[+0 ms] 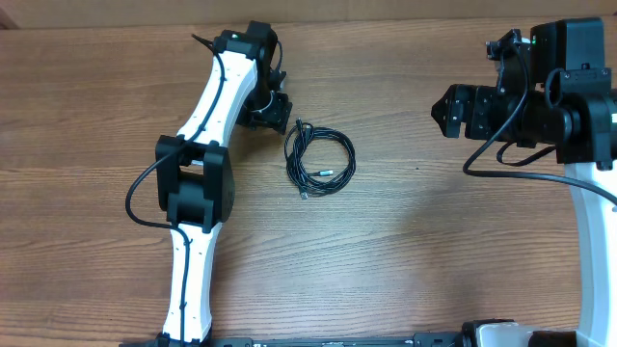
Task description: Untangle cables
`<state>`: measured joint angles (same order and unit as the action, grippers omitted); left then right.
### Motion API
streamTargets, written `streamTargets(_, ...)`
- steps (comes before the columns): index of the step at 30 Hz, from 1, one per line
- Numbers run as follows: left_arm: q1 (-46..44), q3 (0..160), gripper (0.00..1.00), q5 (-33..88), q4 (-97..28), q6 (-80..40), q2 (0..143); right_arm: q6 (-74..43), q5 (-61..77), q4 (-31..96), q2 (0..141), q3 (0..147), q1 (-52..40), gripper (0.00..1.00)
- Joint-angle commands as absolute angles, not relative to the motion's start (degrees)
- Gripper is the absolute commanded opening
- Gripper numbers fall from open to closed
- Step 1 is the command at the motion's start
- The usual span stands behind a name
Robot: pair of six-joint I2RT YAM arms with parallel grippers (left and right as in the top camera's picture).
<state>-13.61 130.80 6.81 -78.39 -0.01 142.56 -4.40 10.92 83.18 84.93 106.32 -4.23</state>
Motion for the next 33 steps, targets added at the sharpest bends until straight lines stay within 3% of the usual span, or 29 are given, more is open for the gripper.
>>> streamTargets(1,-14.41,129.82,0.67,7.53,-77.69,0.03,142.41,-3.97,10.28,82.87,84.99,106.08,-4.54,0.92)
streamTargets(25,-15.90,112.88,0.67,10.63,-62.54,0.03,142.41,-3.97,10.26,83.29,84.99,106.08,-4.54,0.92)
streamTargets(29,-16.14,107.77,0.51,13.85,-58.26,1.30,142.41,-3.97,10.28,83.31,84.99,106.08,-4.56,0.92)
streamTargets(30,-16.16,107.04,0.04,13.78,-57.84,1.28,142.41,-3.97,10.28,83.31,84.99,106.08,-4.54,0.92)
streamTargets(33,-16.16,105.58,0.04,13.61,-56.75,0.84,142.41,-3.97,10.28,83.33,84.99,106.08,-4.54,0.92)
